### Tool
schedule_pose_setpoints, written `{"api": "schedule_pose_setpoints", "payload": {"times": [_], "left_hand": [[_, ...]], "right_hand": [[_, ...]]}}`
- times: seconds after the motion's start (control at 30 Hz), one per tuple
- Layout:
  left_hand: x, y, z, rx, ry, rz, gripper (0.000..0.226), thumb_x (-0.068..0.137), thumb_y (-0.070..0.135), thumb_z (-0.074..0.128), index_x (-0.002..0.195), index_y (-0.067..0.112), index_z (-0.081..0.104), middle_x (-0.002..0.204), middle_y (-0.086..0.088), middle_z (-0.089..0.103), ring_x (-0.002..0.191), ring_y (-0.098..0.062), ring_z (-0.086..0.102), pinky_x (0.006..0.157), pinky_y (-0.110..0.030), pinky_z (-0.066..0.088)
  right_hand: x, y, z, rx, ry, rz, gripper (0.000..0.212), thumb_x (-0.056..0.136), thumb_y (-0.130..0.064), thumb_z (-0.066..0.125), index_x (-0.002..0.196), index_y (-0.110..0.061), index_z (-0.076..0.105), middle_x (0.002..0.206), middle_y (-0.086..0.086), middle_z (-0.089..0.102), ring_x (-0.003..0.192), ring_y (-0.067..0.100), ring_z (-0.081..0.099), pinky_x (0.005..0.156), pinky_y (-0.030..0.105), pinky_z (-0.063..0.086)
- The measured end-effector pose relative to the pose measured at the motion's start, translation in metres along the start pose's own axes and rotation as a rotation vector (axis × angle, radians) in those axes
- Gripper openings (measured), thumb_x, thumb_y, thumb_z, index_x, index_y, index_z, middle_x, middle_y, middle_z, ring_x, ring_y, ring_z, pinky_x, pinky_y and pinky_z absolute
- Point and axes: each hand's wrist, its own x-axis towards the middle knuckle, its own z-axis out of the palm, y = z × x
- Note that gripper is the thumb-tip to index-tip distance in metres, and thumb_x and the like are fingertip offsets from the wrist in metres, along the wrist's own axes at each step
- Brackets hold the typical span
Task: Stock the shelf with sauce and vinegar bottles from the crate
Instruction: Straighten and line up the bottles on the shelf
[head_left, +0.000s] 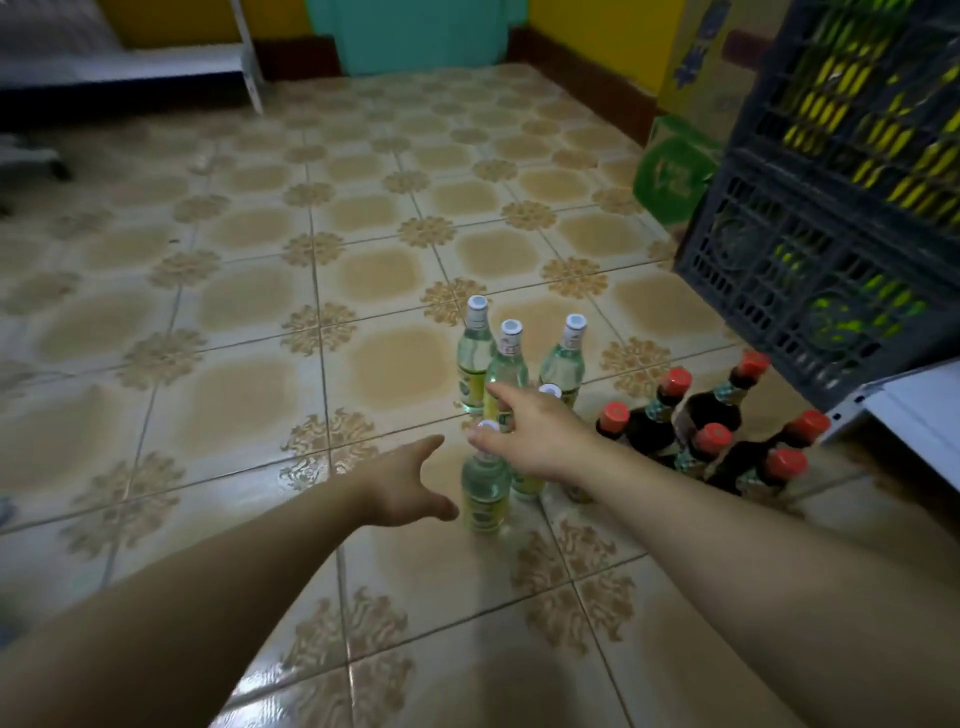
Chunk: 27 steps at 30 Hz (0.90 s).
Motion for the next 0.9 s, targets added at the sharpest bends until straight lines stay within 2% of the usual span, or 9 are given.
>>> {"api": "schedule_pose_setpoints", "payload": {"times": [0.13,0.2,0.3,0.4,0.5,0.6,0.7,0.77,0.9], "left_hand": [[0.004,-0.002,0.015,-0.031,-0.025,-0.006,0.1,0.074,0.041,0.075,0.151,0.023,0.014,0.155,-0.005,0.025,0.137,-0.022,0.031,0.103,-0.027,0.031],[0.008,-0.002,0.019,-0.029,-0.043,0.004,0.099,0.075,0.038,0.075,0.151,0.021,0.013,0.155,-0.006,0.024,0.137,-0.023,0.032,0.102,-0.027,0.032],[0.012,-0.002,0.023,-0.028,-0.061,0.016,0.098,0.077,0.035,0.074,0.151,0.02,0.011,0.155,-0.005,0.023,0.138,-0.023,0.03,0.102,-0.025,0.03],[0.012,-0.002,0.026,-0.065,-0.063,0.039,0.099,0.077,0.03,0.076,0.151,0.021,0.011,0.155,-0.005,0.024,0.137,-0.022,0.031,0.099,-0.022,0.03],[0.004,-0.001,0.023,-0.17,-0.051,0.095,0.1,0.075,0.023,0.078,0.151,0.027,0.013,0.153,-0.002,0.03,0.135,-0.021,0.034,0.095,-0.022,0.032],[-0.013,0.015,0.019,-0.429,-0.065,0.246,0.1,0.071,0.006,0.077,0.148,0.035,0.019,0.142,0.005,0.046,0.128,-0.016,0.044,0.094,-0.026,0.043],[-0.029,0.046,0.002,-0.702,-0.009,0.387,0.087,0.07,-0.007,0.073,0.13,0.045,0.038,0.116,0.005,0.065,0.105,-0.016,0.063,0.084,-0.03,0.054],[-0.038,0.072,-0.014,-0.795,0.029,0.444,0.086,0.069,-0.008,0.074,0.127,0.046,0.041,0.113,-0.002,0.064,0.095,-0.019,0.067,0.078,-0.033,0.057],[-0.055,0.116,-0.039,-0.968,0.105,0.558,0.083,0.068,0.002,0.078,0.128,0.046,0.041,0.111,-0.012,0.065,0.092,-0.024,0.069,0.075,-0.034,0.057]], "right_hand": [[0.002,0.007,0.027,0.078,0.005,0.016,0.064,0.088,-0.041,0.063,0.144,-0.023,0.038,0.146,0.002,0.044,0.13,0.025,0.043,0.092,0.031,0.036],[0.003,0.011,0.036,0.095,0.028,0.015,0.041,0.091,-0.034,0.061,0.128,-0.022,0.049,0.128,0.003,0.056,0.113,0.024,0.051,0.08,0.03,0.036],[0.001,0.013,0.046,0.155,0.072,0.053,0.019,0.095,-0.03,0.055,0.111,-0.024,0.046,0.103,0.003,0.059,0.092,0.024,0.054,0.075,0.035,0.042],[-0.004,0.013,0.042,0.189,0.12,0.06,0.016,0.096,-0.031,0.053,0.108,-0.024,0.045,0.096,0.003,0.059,0.09,0.025,0.055,0.075,0.036,0.044],[-0.01,0.005,0.01,0.221,0.206,0.0,0.012,0.097,-0.034,0.05,0.106,-0.028,0.044,0.089,-0.005,0.057,0.083,0.018,0.055,0.061,0.027,0.039],[-0.017,-0.015,-0.038,0.331,0.365,-0.073,0.018,0.096,-0.038,0.051,0.114,-0.037,0.047,0.097,-0.011,0.062,0.084,0.008,0.06,0.06,0.025,0.044],[-0.025,-0.035,-0.086,0.505,0.577,-0.14,0.022,0.094,-0.037,0.053,0.116,-0.034,0.051,0.1,-0.004,0.068,0.088,0.016,0.067,0.076,0.043,0.056],[-0.033,-0.045,-0.114,0.622,0.7,-0.178,0.019,0.094,-0.037,0.054,0.112,-0.032,0.053,0.099,-0.004,0.069,0.088,0.014,0.068,0.084,0.046,0.056],[-0.054,-0.051,-0.159,0.678,0.653,-0.188,0.054,0.089,-0.053,0.051,0.136,-0.027,0.046,0.117,-0.008,0.064,0.103,0.014,0.064,0.085,0.044,0.055]]}}
